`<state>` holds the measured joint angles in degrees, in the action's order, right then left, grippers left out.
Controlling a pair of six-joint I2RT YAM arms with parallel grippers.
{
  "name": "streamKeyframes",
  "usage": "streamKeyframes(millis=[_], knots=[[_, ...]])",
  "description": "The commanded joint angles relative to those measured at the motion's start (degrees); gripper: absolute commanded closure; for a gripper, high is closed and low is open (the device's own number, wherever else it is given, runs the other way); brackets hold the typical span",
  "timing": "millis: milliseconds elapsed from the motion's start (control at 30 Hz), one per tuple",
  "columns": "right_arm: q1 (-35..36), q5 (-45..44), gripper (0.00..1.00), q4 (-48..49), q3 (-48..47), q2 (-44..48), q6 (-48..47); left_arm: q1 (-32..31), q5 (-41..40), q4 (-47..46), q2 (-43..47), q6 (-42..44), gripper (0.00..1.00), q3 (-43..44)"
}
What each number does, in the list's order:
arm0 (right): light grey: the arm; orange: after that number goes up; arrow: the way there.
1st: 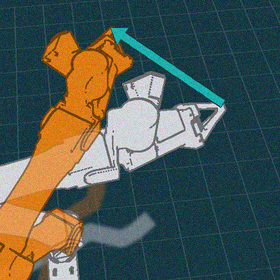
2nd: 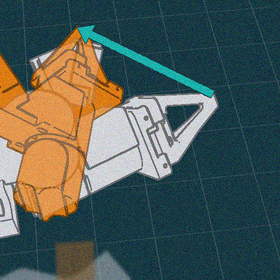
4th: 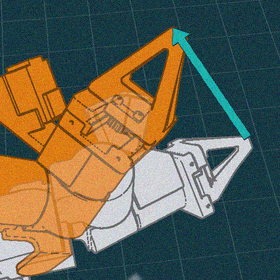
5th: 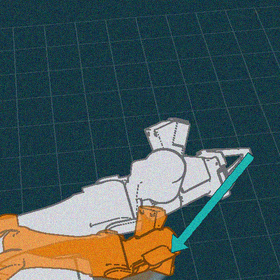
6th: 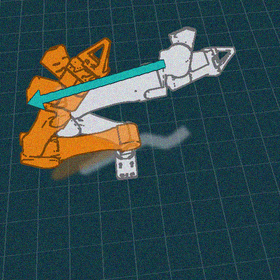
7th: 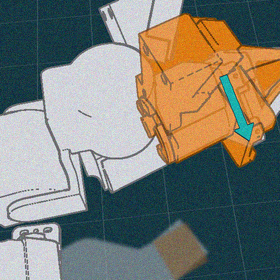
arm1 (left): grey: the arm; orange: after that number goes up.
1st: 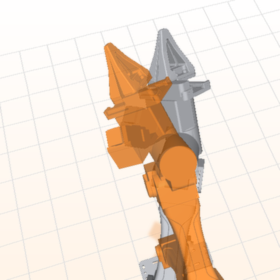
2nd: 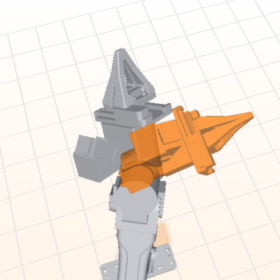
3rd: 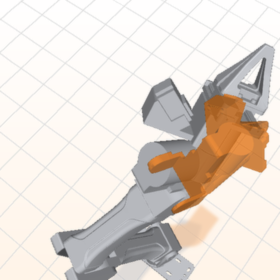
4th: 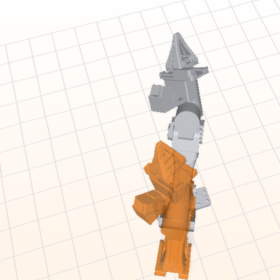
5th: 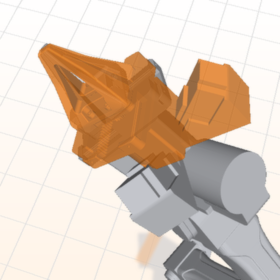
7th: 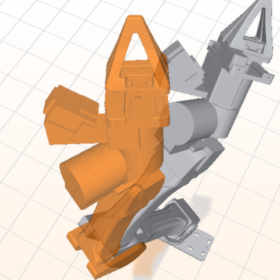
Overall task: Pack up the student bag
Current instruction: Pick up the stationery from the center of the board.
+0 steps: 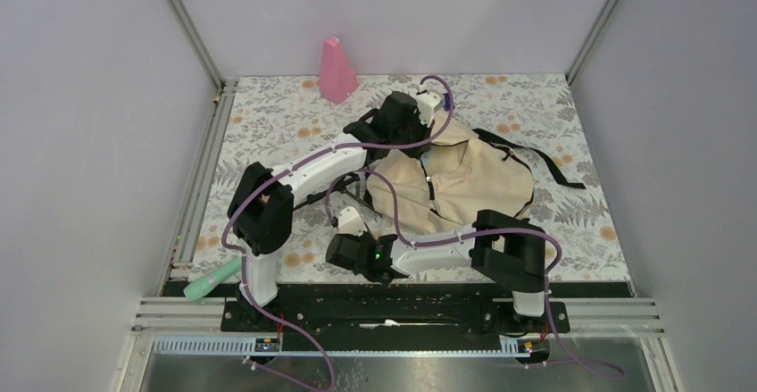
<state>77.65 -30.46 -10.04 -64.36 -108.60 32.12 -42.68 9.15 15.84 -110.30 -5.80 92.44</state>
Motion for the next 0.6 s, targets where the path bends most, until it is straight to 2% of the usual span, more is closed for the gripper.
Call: streamKeyframes(millis=[0,167,333,433,567], knots=[[0.3,-0.3,0.57,-4.8,-1.4,-2.9,-0.3,0.4,-1.1,-3.7,4.6,1.0,1.00,0.7],[0.2,-1.9,0.76,-5.2,0.3,-0.9,1.4,0.4,-1.2,-3.7,4.7,1.0,1.00,0.7],[0.1,-4.9,0.87,-5.1,3.4,3.5,2.1,0.3,-1.2,-3.7,4.7,1.0,1.00,0.7],[-0.4,-5.8,1.00,-5.1,6.0,7.3,3.0,0.3,-1.2,-3.7,4.8,1.0,1.00,0.8],[-0.6,-6.5,1.00,-5.1,9.6,14.3,2.0,0.3,-1.2,-3.7,4.8,1.0,1.00,0.6]])
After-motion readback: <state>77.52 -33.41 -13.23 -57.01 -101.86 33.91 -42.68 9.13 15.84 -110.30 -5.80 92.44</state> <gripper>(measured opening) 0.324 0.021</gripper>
